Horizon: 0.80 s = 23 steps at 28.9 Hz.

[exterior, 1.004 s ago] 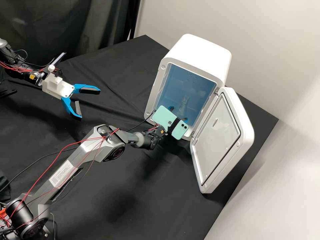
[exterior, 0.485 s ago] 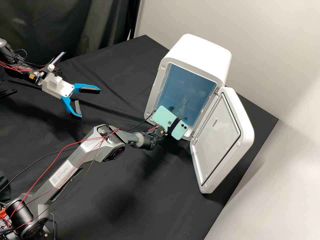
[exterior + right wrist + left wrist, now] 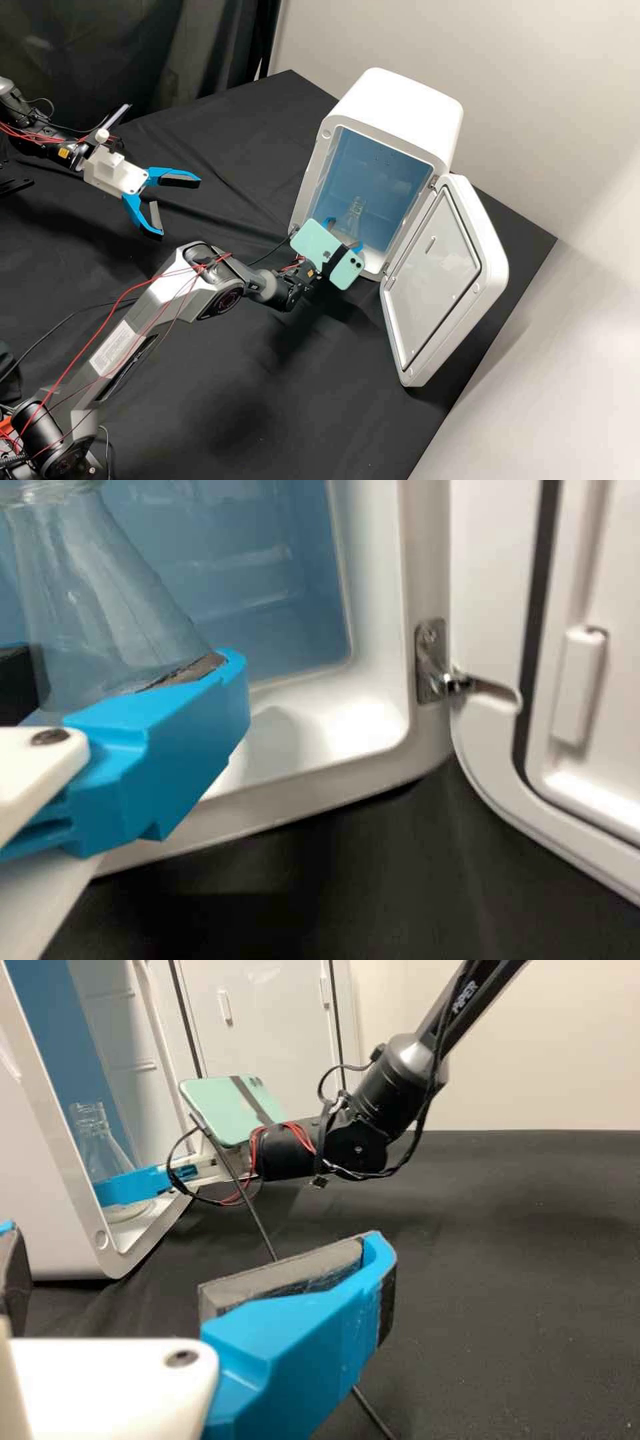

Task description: Take the flask out of the incubator

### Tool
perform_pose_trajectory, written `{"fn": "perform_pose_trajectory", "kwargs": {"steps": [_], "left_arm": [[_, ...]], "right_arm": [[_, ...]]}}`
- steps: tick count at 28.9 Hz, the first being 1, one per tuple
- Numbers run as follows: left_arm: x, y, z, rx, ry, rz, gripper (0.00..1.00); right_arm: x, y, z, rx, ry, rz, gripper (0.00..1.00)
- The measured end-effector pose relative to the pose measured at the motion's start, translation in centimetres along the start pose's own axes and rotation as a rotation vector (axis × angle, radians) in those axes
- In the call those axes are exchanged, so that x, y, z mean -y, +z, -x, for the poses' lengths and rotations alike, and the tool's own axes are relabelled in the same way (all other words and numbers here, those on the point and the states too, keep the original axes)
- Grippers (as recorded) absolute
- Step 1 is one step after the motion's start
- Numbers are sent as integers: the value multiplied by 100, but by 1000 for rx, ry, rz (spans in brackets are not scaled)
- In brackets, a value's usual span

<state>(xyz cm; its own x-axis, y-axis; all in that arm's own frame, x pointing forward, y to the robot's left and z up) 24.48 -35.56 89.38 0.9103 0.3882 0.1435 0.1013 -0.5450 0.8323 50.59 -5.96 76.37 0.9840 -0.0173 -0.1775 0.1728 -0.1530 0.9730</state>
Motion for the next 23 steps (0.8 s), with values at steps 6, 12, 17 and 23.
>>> {"fn": "perform_pose_trajectory", "kwargs": {"steps": [6,12,17,23], "left_arm": [[-6,1,3,0,2,0,100],[-12,2,6,1,5,-1,100],[-12,2,6,1,5,-1,100],[-12,2,6,1,5,-1,100]], "right_arm": [[11,-6,69,2,1,-10,0],[10,-7,78,3,3,-14,0],[22,6,92,2,4,-19,0],[7,6,184,6,19,-29,0]]}}
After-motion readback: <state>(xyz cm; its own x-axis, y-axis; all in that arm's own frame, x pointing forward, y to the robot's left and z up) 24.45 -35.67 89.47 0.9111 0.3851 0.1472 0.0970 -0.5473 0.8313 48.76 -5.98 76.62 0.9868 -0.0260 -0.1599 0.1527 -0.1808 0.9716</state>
